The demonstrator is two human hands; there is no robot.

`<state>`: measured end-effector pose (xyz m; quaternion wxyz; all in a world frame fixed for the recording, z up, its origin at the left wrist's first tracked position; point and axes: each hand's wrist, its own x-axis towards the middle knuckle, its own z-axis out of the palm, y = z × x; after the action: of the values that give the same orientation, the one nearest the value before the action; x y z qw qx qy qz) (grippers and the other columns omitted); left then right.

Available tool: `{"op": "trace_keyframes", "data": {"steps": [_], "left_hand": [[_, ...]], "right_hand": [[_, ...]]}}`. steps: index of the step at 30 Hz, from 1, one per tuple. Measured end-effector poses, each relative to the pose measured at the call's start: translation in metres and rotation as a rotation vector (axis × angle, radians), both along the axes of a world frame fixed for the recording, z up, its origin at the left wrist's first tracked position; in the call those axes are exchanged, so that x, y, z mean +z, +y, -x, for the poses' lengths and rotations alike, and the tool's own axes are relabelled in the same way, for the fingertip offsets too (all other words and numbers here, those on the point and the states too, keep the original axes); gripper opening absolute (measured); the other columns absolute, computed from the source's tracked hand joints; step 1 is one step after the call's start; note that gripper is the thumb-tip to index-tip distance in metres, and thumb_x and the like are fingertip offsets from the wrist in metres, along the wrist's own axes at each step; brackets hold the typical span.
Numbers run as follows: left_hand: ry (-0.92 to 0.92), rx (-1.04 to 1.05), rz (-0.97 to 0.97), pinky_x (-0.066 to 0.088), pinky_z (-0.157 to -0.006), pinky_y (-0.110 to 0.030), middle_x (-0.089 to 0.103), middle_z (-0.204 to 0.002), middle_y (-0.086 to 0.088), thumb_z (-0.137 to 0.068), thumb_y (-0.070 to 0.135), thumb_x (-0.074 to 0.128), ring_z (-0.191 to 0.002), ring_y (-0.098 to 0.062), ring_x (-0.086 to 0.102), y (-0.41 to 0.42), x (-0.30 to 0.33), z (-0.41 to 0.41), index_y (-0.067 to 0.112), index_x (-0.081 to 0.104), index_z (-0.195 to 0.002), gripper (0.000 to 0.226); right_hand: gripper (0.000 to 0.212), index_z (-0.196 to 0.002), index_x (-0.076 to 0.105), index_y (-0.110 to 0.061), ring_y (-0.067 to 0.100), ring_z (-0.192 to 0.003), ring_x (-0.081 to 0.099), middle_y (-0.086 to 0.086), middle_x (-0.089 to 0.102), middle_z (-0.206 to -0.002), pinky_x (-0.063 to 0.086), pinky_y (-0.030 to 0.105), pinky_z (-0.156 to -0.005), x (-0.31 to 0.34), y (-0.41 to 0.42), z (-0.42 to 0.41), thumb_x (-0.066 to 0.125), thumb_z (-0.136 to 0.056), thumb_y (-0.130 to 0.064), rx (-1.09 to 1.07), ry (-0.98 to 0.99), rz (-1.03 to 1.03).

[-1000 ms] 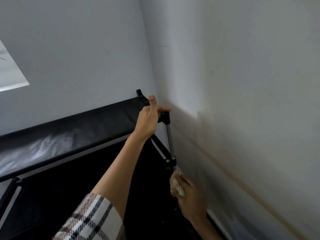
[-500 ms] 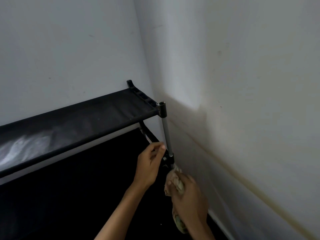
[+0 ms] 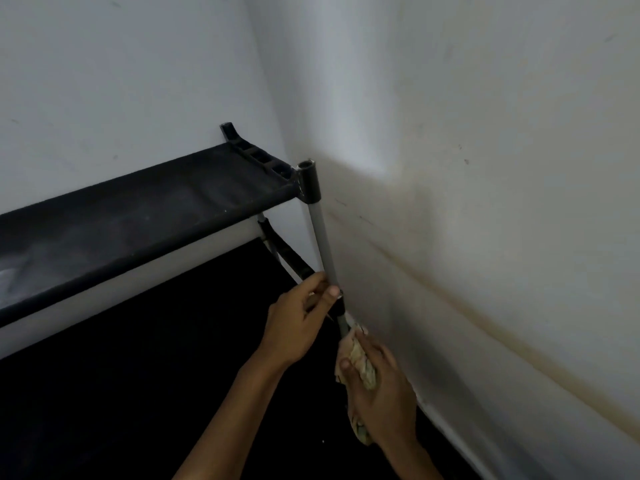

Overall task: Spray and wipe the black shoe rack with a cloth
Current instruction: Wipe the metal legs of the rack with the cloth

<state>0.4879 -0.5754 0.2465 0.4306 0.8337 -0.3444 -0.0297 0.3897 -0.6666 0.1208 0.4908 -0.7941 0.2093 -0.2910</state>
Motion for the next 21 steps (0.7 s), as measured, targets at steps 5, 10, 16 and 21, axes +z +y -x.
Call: {"op": "trace_keyframes", "data": {"steps": [5, 10, 16, 21], "left_hand": [[-0.246, 0.033, -0.021, 0.033, -0.049, -0.006, 0.058, -0.075, 0.03, -0.095, 0.047, 0.039, -0.062, 0.01, 0.054, -0.004, -0.006, 0.002, 0.038, 0.05, -0.085, 0.018], [-0.273, 0.06, -0.007, 0.036, -0.05, -0.01, 0.059, -0.075, 0.027, -0.094, 0.041, 0.04, -0.063, 0.005, 0.055, -0.004, -0.012, 0.004, 0.05, 0.047, -0.079, 0.018], [-0.263, 0.091, -0.006, 0.046, -0.053, -0.02, 0.065, -0.08, 0.021, -0.094, 0.043, 0.04, -0.067, 0.001, 0.059, -0.004, -0.011, 0.007, 0.045, 0.055, -0.093, 0.015], [-0.294, 0.096, -0.009, 0.037, -0.047, -0.012, 0.062, -0.069, 0.013, -0.096, 0.042, 0.04, -0.057, 0.0, 0.053, -0.004, -0.014, 0.005, 0.033, 0.057, -0.089, 0.021]], "right_hand": [[0.039, -0.115, 0.052, -0.061, -0.008, -0.108, 0.051, -0.046, 0.045, -0.11, 0.037, 0.005, -0.08, -0.008, 0.01, 0.01, 0.067, -0.08, -0.05, -0.128, -0.07, -0.037], [0.049, -0.119, 0.064, -0.023, 0.007, -0.1, 0.056, -0.005, 0.063, -0.122, 0.046, 0.023, -0.072, 0.013, 0.028, -0.016, 0.068, -0.073, -0.04, -0.309, -0.276, 0.215], [0.057, -0.111, 0.068, -0.011, 0.016, -0.079, 0.068, 0.005, 0.067, -0.115, 0.052, 0.029, -0.055, -0.049, 0.037, -0.009, 0.089, -0.06, -0.028, -0.236, 0.04, 0.196], [0.036, -0.107, 0.069, -0.023, 0.012, -0.069, 0.064, -0.002, 0.068, -0.114, 0.045, 0.024, -0.054, -0.05, 0.036, 0.003, 0.075, -0.073, -0.032, -0.356, -0.045, 0.243]]}}
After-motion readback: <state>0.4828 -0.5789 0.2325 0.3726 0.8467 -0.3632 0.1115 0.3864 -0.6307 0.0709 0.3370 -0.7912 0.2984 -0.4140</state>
